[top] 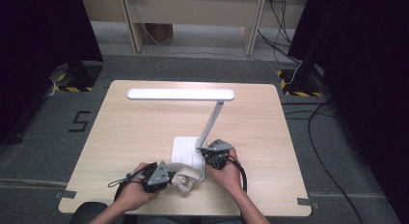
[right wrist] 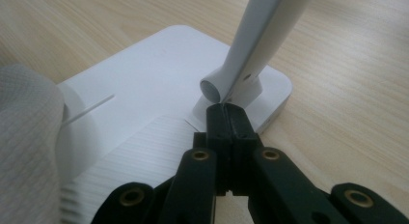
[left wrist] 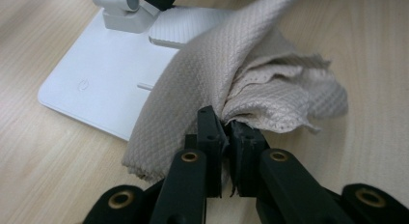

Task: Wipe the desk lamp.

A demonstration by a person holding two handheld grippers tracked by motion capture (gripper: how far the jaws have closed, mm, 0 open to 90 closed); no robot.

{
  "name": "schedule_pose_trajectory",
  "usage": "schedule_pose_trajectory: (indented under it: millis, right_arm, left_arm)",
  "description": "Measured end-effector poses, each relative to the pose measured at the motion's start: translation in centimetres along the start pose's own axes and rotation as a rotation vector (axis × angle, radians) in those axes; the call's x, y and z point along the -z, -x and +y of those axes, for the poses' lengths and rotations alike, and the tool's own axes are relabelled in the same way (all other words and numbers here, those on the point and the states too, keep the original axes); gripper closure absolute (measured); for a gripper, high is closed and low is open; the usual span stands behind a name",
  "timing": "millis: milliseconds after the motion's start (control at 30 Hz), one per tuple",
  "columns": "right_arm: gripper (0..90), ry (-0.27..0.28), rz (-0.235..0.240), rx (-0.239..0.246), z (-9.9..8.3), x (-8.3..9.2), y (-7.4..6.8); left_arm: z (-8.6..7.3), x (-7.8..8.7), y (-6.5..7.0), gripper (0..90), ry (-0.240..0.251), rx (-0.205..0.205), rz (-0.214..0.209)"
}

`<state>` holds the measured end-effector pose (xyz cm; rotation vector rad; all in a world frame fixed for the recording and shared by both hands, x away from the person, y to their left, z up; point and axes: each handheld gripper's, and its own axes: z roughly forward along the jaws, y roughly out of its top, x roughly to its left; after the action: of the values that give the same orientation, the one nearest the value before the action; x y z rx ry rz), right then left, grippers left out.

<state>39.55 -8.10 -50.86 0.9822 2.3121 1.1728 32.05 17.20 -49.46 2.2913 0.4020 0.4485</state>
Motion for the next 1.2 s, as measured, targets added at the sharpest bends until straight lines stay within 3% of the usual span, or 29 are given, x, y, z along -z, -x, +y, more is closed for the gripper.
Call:
schedule_pose_trajectory:
  millis: [100, 233, 400, 533, 667, 833, 1033, 1200]
  right_arm:
    - [90.0, -0.001, 0.001, 0.014, 0.1, 0.0, 0.0]
    - [90.0, -0.002, 0.000, 0.016, 0.1, 0.0, 0.0]
    - [90.0, -0.005, 0.001, 0.017, 0.1, 0.0, 0.1]
    - [90.0, -0.005, 0.002, 0.016, 0.1, 0.0, 0.1]
    - [90.0, -0.003, 0.003, 0.016, 0.1, 0.0, 0.1]
    - [90.0, -0.002, 0.001, 0.017, 0.1, 0.0, 0.1]
    - [90.0, -0.003, 0.000, 0.018, 0.1, 0.0, 0.0]
    - [90.0, -0.007, -0.001, 0.019, 0.1, 0.0, 0.0]
  left_arm:
    - [0.1, 0.3, -0.9, 83.8, 0.013, 0.017, 0.051]
    - [0.8, -0.4, -3.7, 83.9, 0.025, 0.029, 0.143]
    - [1.6, -3.5, -7.9, 83.9, -0.026, 0.057, 0.222]
    - [2.0, -5.6, -9.5, 83.9, -0.051, 0.070, 0.251]
    - [2.2, -6.3, -9.8, 83.9, -0.074, 0.057, 0.257]
    - [1.9, -5.9, -9.3, 83.9, -0.082, 0.050, 0.249]
    - [1.2, -5.0, -8.4, 83.9, -0.072, 0.061, 0.220]
    - [0.5, -3.8, -6.9, 83.9, -0.086, 0.044, 0.185]
